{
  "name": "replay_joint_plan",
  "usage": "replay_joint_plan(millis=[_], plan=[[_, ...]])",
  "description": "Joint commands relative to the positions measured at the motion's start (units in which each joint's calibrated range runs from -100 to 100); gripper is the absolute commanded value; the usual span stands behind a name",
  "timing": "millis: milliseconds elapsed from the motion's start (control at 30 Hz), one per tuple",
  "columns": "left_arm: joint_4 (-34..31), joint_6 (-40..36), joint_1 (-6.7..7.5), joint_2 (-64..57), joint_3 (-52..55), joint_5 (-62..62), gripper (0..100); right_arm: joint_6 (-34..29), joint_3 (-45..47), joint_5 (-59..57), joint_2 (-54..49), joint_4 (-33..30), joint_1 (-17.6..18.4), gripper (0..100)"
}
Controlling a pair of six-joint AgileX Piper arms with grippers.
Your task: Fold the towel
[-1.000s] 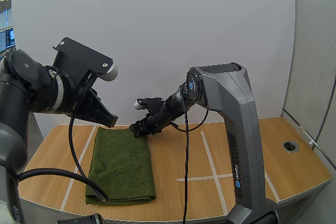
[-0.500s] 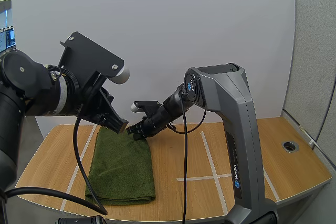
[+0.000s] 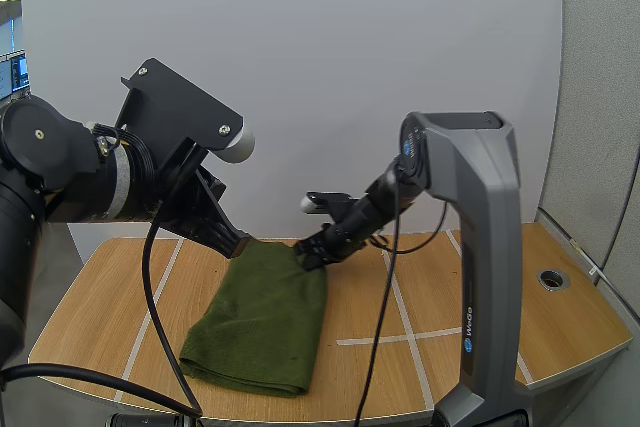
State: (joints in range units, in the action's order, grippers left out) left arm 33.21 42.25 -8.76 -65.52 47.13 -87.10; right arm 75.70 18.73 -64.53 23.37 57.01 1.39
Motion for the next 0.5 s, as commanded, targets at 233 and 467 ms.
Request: replay_joint_plan(millis=[233, 467], plan=[[0.76, -0.14, 0.20, -0.34, 0.02, 0.40, 0, 3.35, 15.55, -0.20, -18.59, -5.31, -4.60, 0], [0.76, -0.14, 0.20, -0.34, 0.02, 0.40, 0, 3.35, 21.89, -0.20, -26.00, -8.49, -7.79, 0]])
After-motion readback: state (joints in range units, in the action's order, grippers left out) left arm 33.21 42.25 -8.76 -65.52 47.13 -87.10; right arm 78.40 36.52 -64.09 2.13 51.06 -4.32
